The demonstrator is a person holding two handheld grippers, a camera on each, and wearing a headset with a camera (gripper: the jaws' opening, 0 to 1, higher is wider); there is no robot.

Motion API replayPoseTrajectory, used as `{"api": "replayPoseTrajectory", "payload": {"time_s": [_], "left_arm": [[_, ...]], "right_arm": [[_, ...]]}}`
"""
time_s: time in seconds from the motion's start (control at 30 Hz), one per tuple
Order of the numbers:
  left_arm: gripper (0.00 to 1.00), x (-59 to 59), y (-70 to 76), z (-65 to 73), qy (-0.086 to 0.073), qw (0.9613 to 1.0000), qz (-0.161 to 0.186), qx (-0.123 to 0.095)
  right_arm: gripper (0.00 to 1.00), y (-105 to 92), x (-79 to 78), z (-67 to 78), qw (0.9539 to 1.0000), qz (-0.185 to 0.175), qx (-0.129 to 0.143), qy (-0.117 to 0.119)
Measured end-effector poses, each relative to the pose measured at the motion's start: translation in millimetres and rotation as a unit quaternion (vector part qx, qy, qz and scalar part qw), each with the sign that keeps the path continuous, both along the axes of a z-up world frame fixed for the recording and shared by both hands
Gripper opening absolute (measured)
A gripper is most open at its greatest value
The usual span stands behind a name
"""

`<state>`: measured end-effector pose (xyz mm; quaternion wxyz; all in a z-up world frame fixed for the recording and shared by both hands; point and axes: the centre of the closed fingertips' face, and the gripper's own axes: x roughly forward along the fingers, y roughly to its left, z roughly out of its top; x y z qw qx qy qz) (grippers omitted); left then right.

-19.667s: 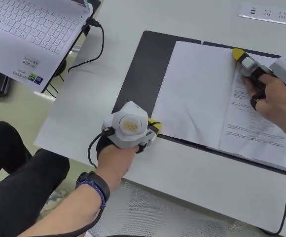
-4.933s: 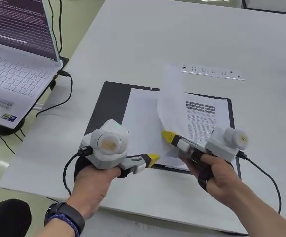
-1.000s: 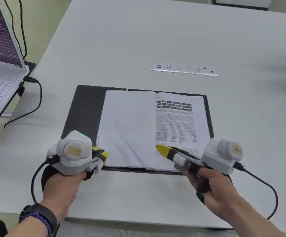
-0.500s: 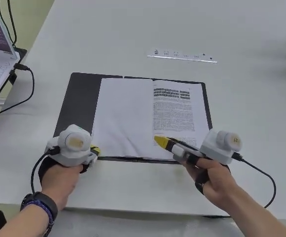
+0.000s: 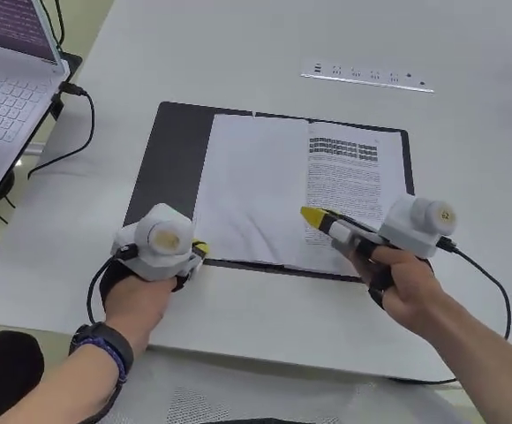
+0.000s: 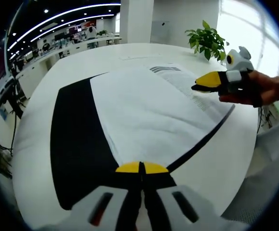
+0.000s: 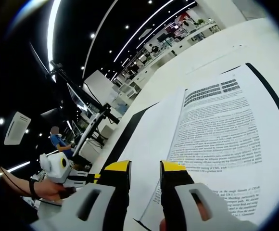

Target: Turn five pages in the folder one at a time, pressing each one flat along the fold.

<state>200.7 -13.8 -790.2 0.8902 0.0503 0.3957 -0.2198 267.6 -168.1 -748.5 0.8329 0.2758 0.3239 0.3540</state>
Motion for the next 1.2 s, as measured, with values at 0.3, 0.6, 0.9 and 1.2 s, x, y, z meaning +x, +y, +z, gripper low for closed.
{"api": "replayPoseTrajectory", "payload": {"time_s": [0.3, 0.6, 0.9, 1.2], "left_arm": [[0.00, 1.8, -0.8, -1.0, 0.006, 0.9998, 0.013, -0.014], [0.00, 1.5, -1.6, -2.0, 0.005, 0.9997, 0.016, -0.016], [0.00, 2.4, -2.2, -1.9, 0.005, 0.9997, 0.017, -0.017], [0.00, 3.5, -3.6, -1.7, 0.003, 1.0000, 0.005, -0.005]], "right_arm": [[0.10, 7.6, 25.0, -5.8, 0.9998, 0.007, 0.002, -0.018], [0.00, 9.4, 49.8, -22.8, 0.9999, -0.005, 0.002, -0.012], [0.00, 10.1, 52.4, -24.3, 0.9998, -0.002, 0.016, -0.015], [0.00, 13.6, 70.1, -17.4, 0.9991, -0.022, 0.025, -0.025]]}}
